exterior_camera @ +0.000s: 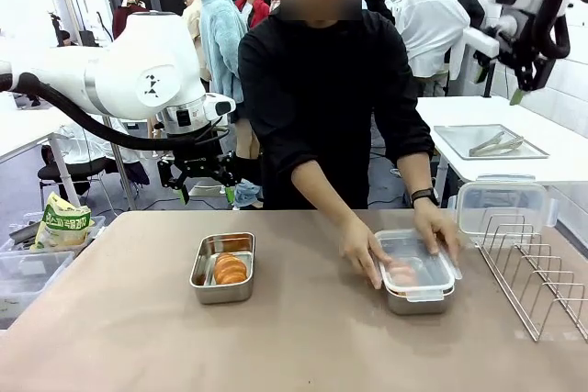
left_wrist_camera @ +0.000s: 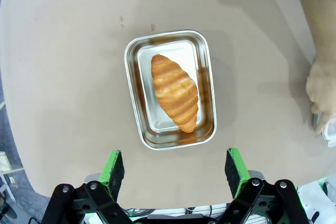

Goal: Place the bread in airtight containers.
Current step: Pick up one Airtight Container lid and hand it to the human.

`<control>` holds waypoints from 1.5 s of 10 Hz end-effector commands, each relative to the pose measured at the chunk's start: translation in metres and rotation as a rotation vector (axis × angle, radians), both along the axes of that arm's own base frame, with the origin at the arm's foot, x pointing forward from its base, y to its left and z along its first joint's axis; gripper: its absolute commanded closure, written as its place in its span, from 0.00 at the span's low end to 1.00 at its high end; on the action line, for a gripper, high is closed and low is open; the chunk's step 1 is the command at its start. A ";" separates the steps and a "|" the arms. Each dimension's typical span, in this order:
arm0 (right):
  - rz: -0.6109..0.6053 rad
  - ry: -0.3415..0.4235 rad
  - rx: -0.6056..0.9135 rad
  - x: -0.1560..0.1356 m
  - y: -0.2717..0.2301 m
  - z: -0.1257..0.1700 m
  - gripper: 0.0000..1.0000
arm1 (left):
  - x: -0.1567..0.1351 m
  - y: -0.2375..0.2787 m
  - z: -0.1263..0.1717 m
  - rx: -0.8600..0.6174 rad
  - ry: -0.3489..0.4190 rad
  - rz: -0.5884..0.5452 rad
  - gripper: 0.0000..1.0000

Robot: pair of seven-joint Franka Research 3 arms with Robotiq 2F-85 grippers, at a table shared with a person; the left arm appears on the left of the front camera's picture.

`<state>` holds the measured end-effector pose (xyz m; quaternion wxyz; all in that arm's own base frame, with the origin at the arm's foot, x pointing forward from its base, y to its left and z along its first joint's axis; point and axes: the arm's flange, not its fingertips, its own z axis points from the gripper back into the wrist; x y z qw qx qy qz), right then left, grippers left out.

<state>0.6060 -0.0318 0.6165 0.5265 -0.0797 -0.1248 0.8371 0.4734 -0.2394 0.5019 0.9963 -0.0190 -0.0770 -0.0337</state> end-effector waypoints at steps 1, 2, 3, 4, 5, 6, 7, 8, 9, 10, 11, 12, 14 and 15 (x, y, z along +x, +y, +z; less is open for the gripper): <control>-0.007 0.098 0.083 0.012 0.000 -0.034 0.00 | -0.001 0.001 0.002 0.012 -0.008 0.005 0.00; -0.020 0.136 0.068 0.012 0.001 -0.043 0.00 | -0.001 0.001 0.002 0.012 -0.008 0.005 0.00; -0.080 0.155 0.021 0.010 -0.001 -0.048 0.00 | -0.001 0.001 0.002 0.012 -0.008 0.005 0.00; -0.161 0.157 -0.011 0.005 -0.002 -0.050 0.00 | -0.001 0.001 0.002 0.012 -0.008 0.005 0.00; -0.209 0.168 -0.035 -0.002 -0.003 -0.054 0.00 | -0.001 0.001 0.002 0.012 -0.008 0.005 0.00; -0.271 0.196 -0.059 -0.005 -0.007 -0.059 0.00 | -0.001 0.001 0.002 0.012 -0.008 0.005 0.00; -0.328 0.242 -0.090 -0.009 -0.011 -0.065 0.00 | -0.001 0.001 0.002 0.012 -0.008 0.005 0.00; -0.354 0.262 -0.106 -0.011 -0.012 -0.069 0.00 | -0.001 0.001 0.002 0.012 -0.008 0.005 0.00; -0.359 0.256 -0.113 -0.011 -0.013 -0.072 0.00 | -0.001 0.001 0.002 0.012 -0.008 0.005 0.00; -0.360 0.259 -0.111 -0.011 -0.013 -0.072 0.00 | -0.001 0.001 0.002 0.012 -0.008 0.005 0.00; -0.367 0.261 -0.097 -0.009 -0.015 -0.073 0.00 | -0.001 0.001 0.002 0.012 -0.008 0.005 0.00; -0.373 0.267 -0.086 -0.007 -0.017 -0.074 0.00 | -0.001 0.001 0.002 0.012 -0.008 0.005 0.00; -0.350 0.256 -0.094 -0.008 -0.017 -0.072 0.00 | -0.001 0.001 0.002 0.012 -0.008 0.005 0.00; -0.350 0.256 -0.094 -0.008 -0.017 -0.072 0.00 | -0.001 0.001 0.002 0.012 -0.008 0.005 0.00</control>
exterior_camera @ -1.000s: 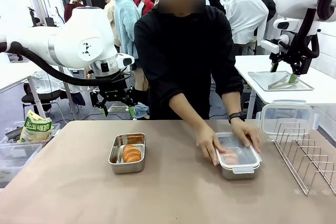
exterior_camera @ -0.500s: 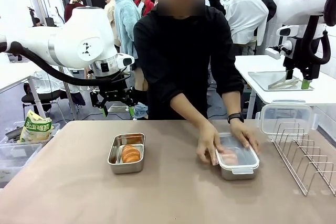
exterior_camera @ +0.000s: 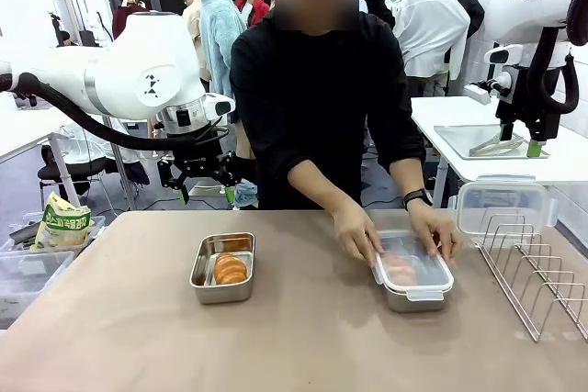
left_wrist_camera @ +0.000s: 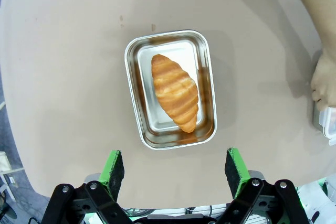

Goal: Place the bread in airtight containers.
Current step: Pick up one Airtight Container lid and hand it to the human.

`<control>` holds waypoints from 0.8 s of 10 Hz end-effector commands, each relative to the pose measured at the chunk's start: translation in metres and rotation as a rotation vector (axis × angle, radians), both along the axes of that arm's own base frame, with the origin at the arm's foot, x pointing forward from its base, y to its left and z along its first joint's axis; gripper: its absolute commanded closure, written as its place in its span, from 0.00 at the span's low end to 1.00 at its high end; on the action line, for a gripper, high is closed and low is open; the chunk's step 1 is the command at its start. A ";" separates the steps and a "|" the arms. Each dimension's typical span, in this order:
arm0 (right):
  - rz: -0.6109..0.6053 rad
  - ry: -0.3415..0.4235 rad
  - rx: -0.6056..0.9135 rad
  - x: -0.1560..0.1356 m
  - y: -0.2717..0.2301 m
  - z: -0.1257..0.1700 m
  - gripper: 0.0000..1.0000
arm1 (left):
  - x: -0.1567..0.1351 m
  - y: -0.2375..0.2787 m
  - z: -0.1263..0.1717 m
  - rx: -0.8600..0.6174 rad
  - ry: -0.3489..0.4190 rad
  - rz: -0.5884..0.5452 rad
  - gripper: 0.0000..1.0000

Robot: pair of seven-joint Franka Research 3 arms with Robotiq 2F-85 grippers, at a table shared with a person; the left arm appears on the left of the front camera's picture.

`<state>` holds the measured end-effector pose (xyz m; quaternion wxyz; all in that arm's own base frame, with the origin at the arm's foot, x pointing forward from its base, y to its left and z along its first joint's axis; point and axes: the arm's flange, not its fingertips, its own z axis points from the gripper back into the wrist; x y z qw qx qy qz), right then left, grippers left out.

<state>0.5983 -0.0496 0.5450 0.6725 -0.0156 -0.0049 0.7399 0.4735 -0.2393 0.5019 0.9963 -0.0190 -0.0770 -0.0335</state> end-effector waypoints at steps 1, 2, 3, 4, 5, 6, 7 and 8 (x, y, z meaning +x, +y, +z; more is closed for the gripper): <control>0.003 0.000 -0.007 0.000 0.001 -0.001 0.00 | -0.001 0.001 0.002 0.012 -0.008 0.005 0.00; 0.003 0.000 -0.007 0.000 0.001 -0.001 0.00 | -0.001 0.001 0.002 0.012 -0.008 0.005 0.00; 0.003 0.000 -0.007 0.000 0.001 -0.001 0.00 | -0.001 0.001 0.002 0.012 -0.008 0.005 0.00; 0.003 0.000 -0.007 0.000 0.001 -0.001 0.00 | -0.001 0.001 0.002 0.012 -0.008 0.005 0.00; 0.003 0.000 -0.007 0.000 0.001 -0.001 0.00 | -0.001 0.001 0.002 0.012 -0.008 0.005 0.00; 0.003 0.000 -0.007 0.000 0.001 -0.001 0.00 | -0.001 0.001 0.002 0.012 -0.008 0.005 0.00; 0.003 0.000 -0.007 0.000 0.001 -0.001 0.00 | -0.001 0.001 0.002 0.012 -0.008 0.005 0.00; 0.003 0.000 -0.007 0.000 0.001 -0.001 0.00 | -0.001 0.001 0.002 0.012 -0.008 0.005 0.00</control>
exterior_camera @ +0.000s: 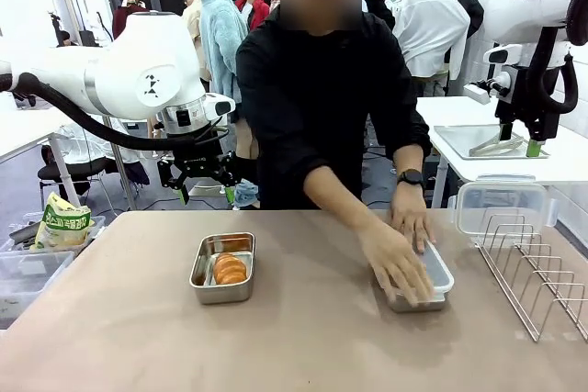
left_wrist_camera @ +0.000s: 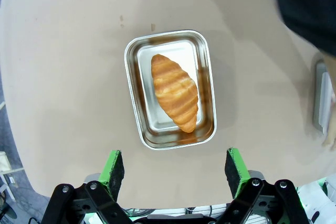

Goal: Place the bread in airtight containers.
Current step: Pick up one Airtight Container lid and hand it to the human.

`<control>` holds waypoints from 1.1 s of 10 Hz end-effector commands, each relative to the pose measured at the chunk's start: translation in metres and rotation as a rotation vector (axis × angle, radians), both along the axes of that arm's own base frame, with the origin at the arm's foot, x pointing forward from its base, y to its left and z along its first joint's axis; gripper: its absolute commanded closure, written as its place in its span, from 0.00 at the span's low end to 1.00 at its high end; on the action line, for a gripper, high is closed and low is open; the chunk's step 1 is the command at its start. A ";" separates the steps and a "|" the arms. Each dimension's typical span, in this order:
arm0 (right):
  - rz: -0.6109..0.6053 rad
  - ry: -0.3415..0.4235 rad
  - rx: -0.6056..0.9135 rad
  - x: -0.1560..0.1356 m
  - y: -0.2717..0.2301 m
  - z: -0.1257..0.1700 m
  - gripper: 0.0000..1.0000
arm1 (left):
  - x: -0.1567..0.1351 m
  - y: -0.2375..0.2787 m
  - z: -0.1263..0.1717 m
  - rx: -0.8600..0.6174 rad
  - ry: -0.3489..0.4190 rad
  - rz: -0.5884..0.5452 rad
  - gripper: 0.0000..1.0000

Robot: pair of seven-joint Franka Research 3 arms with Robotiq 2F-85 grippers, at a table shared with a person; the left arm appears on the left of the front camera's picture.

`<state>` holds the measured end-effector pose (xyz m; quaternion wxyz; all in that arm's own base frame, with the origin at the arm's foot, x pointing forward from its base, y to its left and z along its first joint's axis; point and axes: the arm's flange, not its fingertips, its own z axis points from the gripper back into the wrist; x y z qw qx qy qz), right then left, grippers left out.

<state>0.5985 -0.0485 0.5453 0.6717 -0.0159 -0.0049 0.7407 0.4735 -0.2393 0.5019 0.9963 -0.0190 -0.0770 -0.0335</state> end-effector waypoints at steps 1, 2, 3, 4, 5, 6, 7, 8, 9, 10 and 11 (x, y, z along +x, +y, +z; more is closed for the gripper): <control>0.001 0.001 -0.007 0.000 0.000 -0.001 0.00 | -0.001 0.001 0.002 0.012 -0.008 0.005 0.00; 0.001 0.001 -0.007 0.000 0.000 -0.001 0.00 | -0.001 0.001 0.002 0.012 -0.008 0.005 0.00; 0.001 0.001 -0.007 0.000 0.000 -0.001 0.00 | -0.001 0.001 0.002 0.012 -0.008 0.005 0.00; 0.001 0.001 -0.007 0.000 0.000 -0.001 0.00 | -0.001 0.001 0.002 0.012 -0.008 0.005 0.00; 0.001 0.001 -0.007 0.000 0.000 -0.001 0.00 | -0.001 0.001 0.002 0.012 -0.008 0.005 0.00; 0.001 0.001 -0.007 0.000 0.000 -0.001 0.00 | -0.001 0.001 0.002 0.012 -0.008 0.005 0.00; 0.001 0.001 -0.007 0.000 0.000 -0.001 0.00 | -0.001 0.001 0.002 0.012 -0.008 0.005 0.00; 0.001 0.001 -0.007 0.000 0.000 -0.001 0.00 | -0.001 0.001 0.002 0.012 -0.008 0.005 0.00; 0.001 0.001 -0.007 0.000 0.000 -0.001 0.00 | -0.001 0.001 0.002 0.012 -0.008 0.005 0.00; 0.001 0.001 -0.007 0.000 0.000 -0.001 0.00 | -0.001 0.001 0.002 0.012 -0.008 0.005 0.00; 0.001 0.001 -0.007 0.000 0.000 -0.001 0.00 | -0.001 0.001 0.002 0.012 -0.008 0.005 0.00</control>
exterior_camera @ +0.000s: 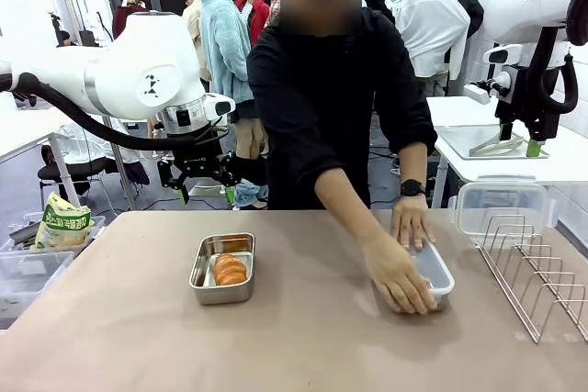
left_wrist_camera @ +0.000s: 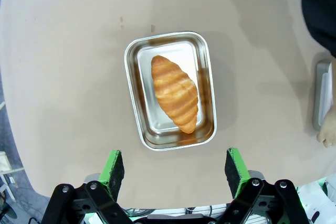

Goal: Place the bread in airtight containers.
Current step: Pick up one Airtight Container lid and hand it to the human.

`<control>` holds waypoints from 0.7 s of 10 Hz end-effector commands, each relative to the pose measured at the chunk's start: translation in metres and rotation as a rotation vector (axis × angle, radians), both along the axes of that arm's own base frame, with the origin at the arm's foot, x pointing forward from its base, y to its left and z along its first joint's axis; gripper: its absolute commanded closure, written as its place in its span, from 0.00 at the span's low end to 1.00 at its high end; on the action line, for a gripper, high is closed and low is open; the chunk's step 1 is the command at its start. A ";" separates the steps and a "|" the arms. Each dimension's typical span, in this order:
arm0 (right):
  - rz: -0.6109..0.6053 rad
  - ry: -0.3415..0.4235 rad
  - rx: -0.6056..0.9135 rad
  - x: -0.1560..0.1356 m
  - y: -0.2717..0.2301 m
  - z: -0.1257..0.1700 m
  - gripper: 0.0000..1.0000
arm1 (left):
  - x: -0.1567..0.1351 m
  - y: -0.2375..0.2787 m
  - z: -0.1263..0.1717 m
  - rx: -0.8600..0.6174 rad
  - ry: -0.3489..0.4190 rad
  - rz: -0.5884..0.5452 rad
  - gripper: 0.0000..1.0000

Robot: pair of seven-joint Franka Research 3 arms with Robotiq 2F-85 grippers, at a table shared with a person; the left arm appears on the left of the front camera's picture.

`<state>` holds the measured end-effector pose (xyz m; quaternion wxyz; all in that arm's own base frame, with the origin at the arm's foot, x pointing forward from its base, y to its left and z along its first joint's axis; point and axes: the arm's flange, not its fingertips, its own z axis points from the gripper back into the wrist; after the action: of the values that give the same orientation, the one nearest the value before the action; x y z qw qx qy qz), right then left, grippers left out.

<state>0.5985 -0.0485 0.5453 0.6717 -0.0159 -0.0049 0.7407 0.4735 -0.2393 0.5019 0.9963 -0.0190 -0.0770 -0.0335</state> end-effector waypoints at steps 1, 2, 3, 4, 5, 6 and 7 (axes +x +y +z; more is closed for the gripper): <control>0.001 0.001 -0.007 0.000 0.000 -0.001 0.00 | -0.001 0.001 0.002 0.012 -0.008 0.005 0.00; 0.001 0.001 -0.007 0.000 0.000 -0.001 0.00 | -0.001 0.001 0.002 0.012 -0.008 0.005 0.00; 0.001 0.001 -0.007 0.000 0.000 -0.001 0.00 | -0.001 0.001 0.002 0.012 -0.008 0.005 0.00; 0.001 0.001 -0.007 0.000 0.000 -0.001 0.00 | -0.001 0.001 0.002 0.012 -0.008 0.005 0.00; 0.001 0.001 -0.007 0.000 0.000 -0.001 0.00 | -0.001 0.001 0.002 0.012 -0.008 0.005 0.00; 0.001 0.001 -0.007 0.000 0.000 -0.001 0.00 | -0.001 0.001 0.002 0.012 -0.008 0.005 0.00; 0.001 0.001 -0.007 0.000 0.000 -0.001 0.00 | -0.001 0.001 0.002 0.012 -0.008 0.005 0.00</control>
<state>0.5985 -0.0485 0.5453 0.6717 -0.0159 -0.0049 0.7407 0.4735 -0.2393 0.5019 0.9963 -0.0190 -0.0770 -0.0335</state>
